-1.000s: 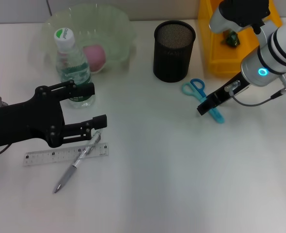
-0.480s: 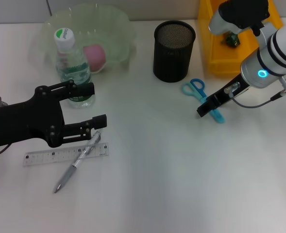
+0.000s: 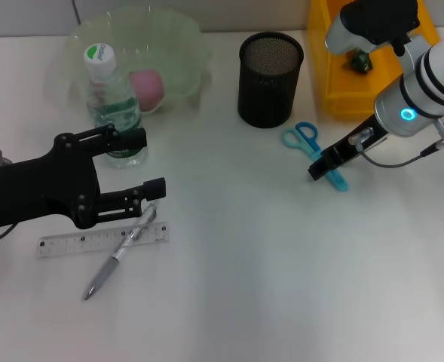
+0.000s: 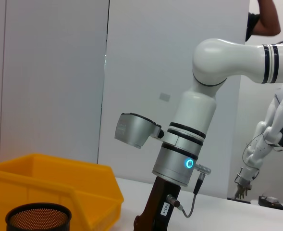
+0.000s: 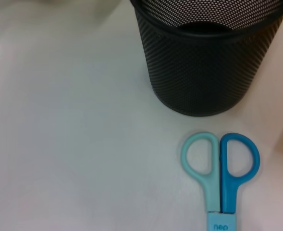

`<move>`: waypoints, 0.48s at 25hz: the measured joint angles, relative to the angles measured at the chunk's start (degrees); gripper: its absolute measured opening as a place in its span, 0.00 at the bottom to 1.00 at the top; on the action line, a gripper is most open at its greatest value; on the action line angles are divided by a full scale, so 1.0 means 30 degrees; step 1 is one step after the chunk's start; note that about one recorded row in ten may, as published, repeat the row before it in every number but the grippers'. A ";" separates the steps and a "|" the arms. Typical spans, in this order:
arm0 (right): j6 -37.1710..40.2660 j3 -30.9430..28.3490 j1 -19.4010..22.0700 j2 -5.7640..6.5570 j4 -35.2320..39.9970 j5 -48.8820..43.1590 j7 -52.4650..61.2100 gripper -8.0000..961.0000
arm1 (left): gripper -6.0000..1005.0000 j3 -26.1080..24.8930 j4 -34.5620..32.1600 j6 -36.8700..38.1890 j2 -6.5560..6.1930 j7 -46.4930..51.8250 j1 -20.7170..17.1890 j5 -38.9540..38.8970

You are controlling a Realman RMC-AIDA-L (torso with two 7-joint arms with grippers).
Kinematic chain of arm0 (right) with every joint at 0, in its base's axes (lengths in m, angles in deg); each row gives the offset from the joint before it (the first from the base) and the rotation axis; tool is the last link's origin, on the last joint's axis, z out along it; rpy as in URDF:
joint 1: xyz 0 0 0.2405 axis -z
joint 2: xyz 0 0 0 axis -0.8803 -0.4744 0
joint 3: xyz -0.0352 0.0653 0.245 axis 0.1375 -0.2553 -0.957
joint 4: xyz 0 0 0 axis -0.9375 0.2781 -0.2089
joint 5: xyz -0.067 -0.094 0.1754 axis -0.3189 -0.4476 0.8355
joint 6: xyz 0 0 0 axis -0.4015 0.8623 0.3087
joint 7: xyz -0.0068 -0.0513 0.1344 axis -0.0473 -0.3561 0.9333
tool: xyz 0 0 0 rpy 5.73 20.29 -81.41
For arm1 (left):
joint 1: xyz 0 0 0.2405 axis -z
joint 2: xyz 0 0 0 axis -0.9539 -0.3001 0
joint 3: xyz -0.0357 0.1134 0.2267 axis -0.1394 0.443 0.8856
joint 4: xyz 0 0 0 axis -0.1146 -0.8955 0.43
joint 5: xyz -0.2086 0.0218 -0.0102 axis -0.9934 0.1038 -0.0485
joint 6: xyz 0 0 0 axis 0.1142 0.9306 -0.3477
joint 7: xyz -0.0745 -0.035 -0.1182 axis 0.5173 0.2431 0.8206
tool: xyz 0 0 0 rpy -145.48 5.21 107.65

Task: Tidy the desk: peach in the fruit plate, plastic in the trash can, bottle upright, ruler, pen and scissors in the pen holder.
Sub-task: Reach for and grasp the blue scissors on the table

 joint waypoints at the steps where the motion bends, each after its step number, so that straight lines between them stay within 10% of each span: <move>1: 0.0000 0.0000 0.0000 0.0000 0.0000 0.0000 0.0000 0.61 | 0.78 0.0000 0.0000 -0.0008 -0.0001 0.0000 0.0001 0.0000; 12: -0.0035 -0.0002 -0.0001 0.0001 -0.0001 -0.0006 0.0017 0.53 | 0.78 0.0002 0.0000 -0.0053 -0.0001 0.0000 0.0001 -0.0031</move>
